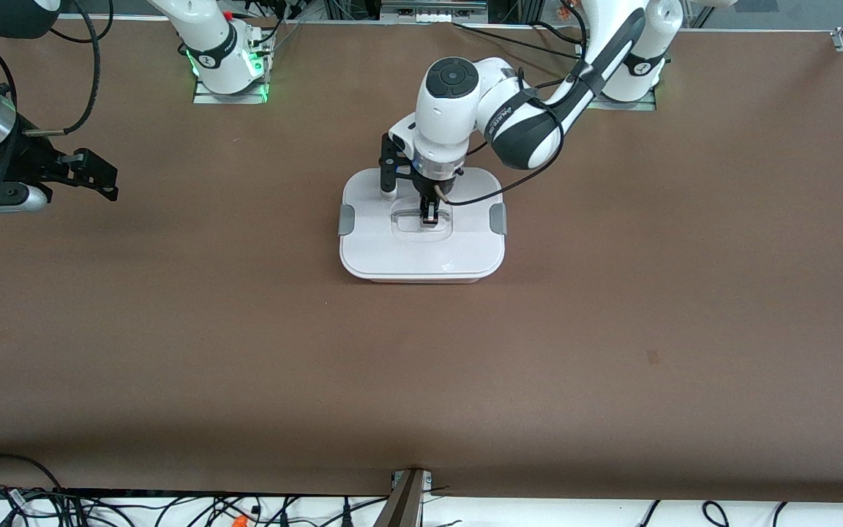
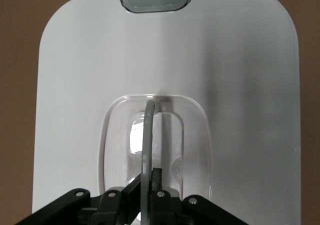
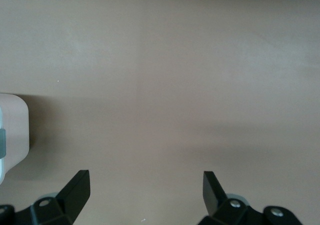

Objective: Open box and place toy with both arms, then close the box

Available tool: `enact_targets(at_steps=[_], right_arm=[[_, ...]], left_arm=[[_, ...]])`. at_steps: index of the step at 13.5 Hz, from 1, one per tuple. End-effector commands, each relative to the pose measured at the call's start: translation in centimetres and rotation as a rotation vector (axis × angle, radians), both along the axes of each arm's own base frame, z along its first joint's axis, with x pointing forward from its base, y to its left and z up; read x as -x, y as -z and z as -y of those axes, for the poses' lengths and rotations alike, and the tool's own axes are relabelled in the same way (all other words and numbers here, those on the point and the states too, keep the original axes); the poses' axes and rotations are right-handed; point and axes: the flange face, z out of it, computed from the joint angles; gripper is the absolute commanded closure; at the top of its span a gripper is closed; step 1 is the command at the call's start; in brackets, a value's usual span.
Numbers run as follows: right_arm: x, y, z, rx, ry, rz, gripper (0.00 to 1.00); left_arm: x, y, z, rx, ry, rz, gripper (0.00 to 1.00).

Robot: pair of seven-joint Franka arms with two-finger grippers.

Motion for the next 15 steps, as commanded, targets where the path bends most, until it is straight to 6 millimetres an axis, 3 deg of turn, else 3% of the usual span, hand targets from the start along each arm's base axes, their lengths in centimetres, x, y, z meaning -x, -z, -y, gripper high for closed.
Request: enact_targets(at_steps=[1, 15], right_arm=[[-0.1, -0.1, 0.8, -0.001, 0.021, -0.005, 0.00], [-0.1, -0.2, 0.8, -0.004, 0.012, -0.002, 0.00]], left_arm=[[1.0, -0.6, 0.0, -0.015, 0.003, 0.029, 1.00], [1.2, 0.9, -0.7, -0.041, 0.001, 0.005, 1.00]])
